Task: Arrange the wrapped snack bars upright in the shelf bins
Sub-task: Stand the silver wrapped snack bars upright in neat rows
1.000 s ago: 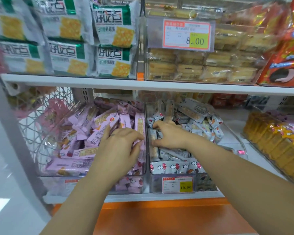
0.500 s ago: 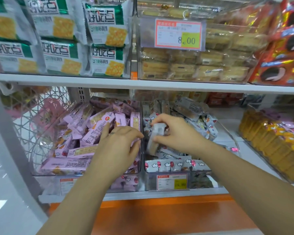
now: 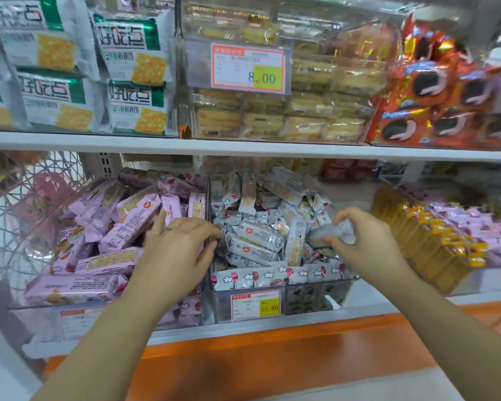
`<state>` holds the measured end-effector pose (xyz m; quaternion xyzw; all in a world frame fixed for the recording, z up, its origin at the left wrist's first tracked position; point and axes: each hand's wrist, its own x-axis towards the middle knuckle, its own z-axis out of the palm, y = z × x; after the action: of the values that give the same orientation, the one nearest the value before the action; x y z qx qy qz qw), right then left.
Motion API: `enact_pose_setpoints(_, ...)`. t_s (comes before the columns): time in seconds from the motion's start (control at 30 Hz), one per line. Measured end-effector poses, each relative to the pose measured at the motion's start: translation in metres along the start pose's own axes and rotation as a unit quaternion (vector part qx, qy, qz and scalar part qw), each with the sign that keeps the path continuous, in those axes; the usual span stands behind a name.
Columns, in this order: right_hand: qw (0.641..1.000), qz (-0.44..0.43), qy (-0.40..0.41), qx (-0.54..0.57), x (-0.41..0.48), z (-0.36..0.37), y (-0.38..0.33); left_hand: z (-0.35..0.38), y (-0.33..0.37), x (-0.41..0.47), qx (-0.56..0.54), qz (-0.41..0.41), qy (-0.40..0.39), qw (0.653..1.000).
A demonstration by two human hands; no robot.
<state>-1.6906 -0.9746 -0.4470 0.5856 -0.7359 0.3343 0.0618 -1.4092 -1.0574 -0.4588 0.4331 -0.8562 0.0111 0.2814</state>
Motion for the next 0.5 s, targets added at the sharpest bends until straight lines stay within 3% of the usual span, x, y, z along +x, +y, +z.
enact_pose_setpoints(0.13, 0.985, -0.053, -0.049, -0.158, 0.007, 0.008, 0.005, 0.003, 0.000, 0.001, 0.000, 0.004, 0.005, 1.000)
enact_pose_setpoints(0.27, 0.951, -0.088, -0.161, -0.250, 0.016, 0.008, -0.003, 0.003, 0.000, 0.001, -0.002, 0.005, 0.002, 1.000)
enact_pose_setpoints(0.4, 0.935, -0.085, -0.260, -0.227, 0.016, 0.003, -0.003, 0.004, -0.002, 0.001, -0.006, 0.009, 0.010, 1.000)
enact_pose_setpoints(0.5, 0.954, -0.079, -0.236, -0.167, 0.014, -0.010, -0.006, 0.003, -0.004, -0.001, -0.009, 0.011, 0.015, 1.000)
